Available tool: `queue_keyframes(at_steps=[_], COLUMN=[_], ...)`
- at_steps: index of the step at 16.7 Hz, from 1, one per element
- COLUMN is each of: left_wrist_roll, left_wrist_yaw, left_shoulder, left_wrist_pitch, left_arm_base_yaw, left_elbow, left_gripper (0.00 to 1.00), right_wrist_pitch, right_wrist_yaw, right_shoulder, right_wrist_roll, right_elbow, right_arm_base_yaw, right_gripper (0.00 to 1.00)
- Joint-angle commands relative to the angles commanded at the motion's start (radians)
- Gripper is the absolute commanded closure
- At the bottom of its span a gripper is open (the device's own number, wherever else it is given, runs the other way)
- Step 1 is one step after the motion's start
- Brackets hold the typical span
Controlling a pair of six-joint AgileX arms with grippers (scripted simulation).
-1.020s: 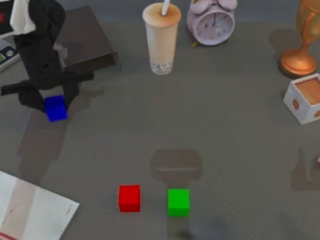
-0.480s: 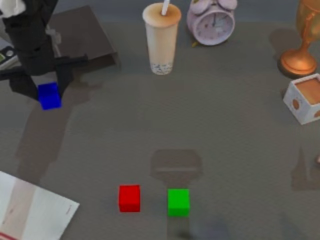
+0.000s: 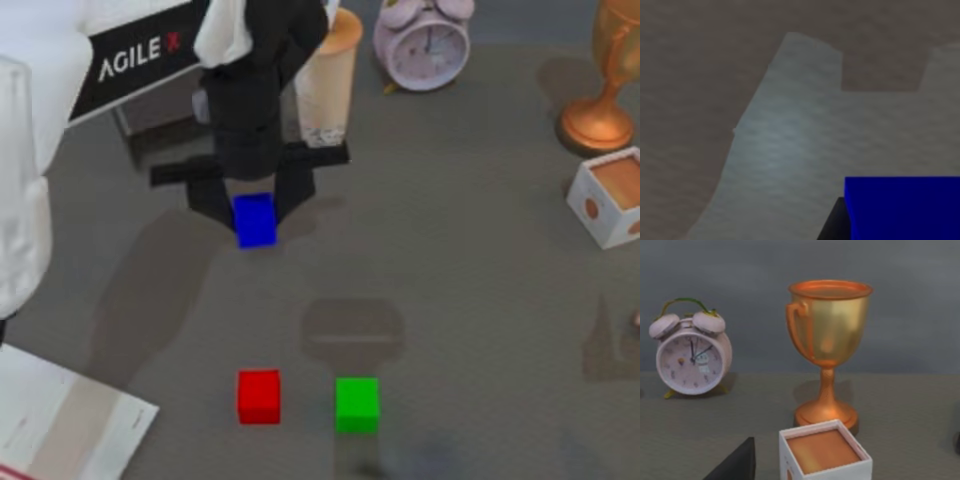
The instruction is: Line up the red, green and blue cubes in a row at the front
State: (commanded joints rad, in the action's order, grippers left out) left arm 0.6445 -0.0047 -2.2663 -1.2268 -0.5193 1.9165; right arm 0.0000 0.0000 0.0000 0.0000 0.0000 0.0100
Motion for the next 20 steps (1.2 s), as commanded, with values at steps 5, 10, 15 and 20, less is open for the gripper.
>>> queue_keyframes(at_steps=[5,10,15,20], left_wrist_roll=[0.247,0.359,0.355,0.359], left_wrist_yaw=[0.001,-0.004,-0.003,-0.003], left_shoulder=[-0.018,-0.01,-0.013,-0.042], left_wrist_pitch=[-0.048,-0.059,-0.041,0.14], left_arm_base_yaw=[-0.358,-0.491,-0.488,-0.49], left_elbow=[0.059,0.086,0.066,-0.073], left_gripper=[1.0,1.0,1.0,1.0], right_wrist_pitch=[0.0,0.0,0.0,0.0], right_wrist_yaw=[0.0,0.0,0.0,0.0], right_shoulder=[0.0,0.0,0.0,0.0], right_wrist_roll=[0.0,0.0,0.0,0.0], right_elbow=[0.0,0.0,0.0,0.0], right_arm_base_yaw=[0.0,0.0,0.0,0.0], right_gripper=[0.0,0.0,0.0,0.0])
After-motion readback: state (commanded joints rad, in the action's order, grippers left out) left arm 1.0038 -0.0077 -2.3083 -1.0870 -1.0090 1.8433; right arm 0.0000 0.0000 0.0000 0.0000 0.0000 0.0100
